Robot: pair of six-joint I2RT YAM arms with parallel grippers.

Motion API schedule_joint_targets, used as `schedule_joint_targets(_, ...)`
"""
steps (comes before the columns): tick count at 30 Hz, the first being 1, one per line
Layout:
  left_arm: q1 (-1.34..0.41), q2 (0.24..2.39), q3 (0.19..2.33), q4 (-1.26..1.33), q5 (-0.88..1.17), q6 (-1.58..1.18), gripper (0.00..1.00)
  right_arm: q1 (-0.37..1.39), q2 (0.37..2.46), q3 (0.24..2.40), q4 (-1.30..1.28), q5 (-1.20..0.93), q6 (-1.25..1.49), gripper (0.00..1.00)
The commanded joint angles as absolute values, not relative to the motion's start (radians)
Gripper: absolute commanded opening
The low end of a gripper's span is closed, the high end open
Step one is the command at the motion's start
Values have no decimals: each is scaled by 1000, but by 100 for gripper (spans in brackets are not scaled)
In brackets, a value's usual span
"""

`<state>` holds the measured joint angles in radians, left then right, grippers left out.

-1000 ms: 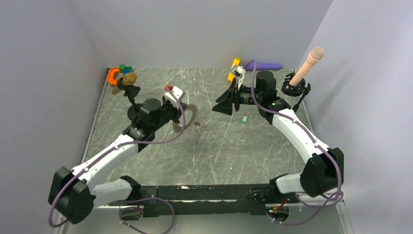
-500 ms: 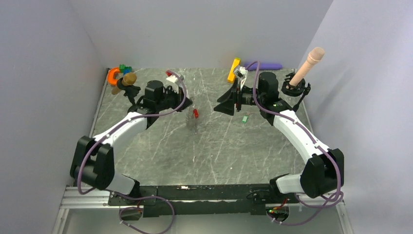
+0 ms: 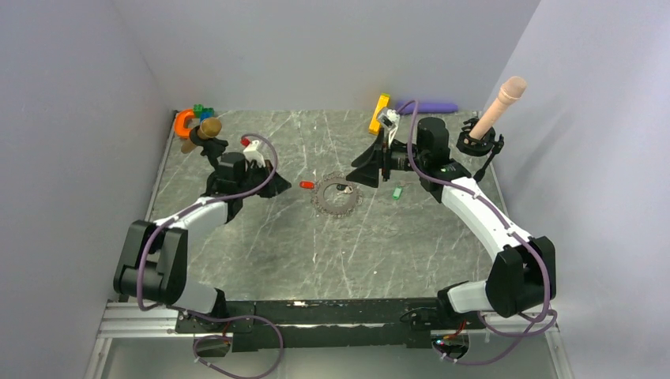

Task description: Put the keys on the keyring

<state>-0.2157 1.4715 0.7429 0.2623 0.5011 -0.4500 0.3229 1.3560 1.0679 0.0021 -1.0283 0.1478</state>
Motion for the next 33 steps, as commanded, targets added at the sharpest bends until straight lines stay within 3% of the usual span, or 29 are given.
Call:
schedule_joint_targets(1,-239,1305,702,278,486,-406,6,319,1367,1067,38,-1047,105,68)
schedule_joint_targets(6,-297,1038,609,251,444,-293,26,318,1376,1074,7,-1060,36,68)
schedule_joint_targets(7,-303,974,583,254,436,-280,37,319,1372,1078,-9,-1058,15,68)
schedule_joint_targets(10,-305,769,519,226,389,-242,89,318,1356,1087,-65,-1042,-67,68)
schedule_joint_targets(11,-303,710,508,203,362,-234,98,318,1349,1092,-88,-1034,-97,69)
schedule_joint_targets(16,-294,488,536,47,282,-244,99,314,1306,1117,-216,-937,-209,70)
schedule_joint_targets(23,-291,461,751,-296,247,-287,99,263,1183,1264,-504,-687,-360,79)
schedule_joint_targets(26,-290,438,797,-361,234,-283,100,236,1137,1363,-614,-627,-343,83)
schedule_joint_targets(30,-290,389,845,-424,213,-268,99,197,1035,1416,-632,-489,-192,99)
schedule_joint_targets(33,-290,361,876,-463,206,-256,99,161,979,1451,-641,-394,-87,100)
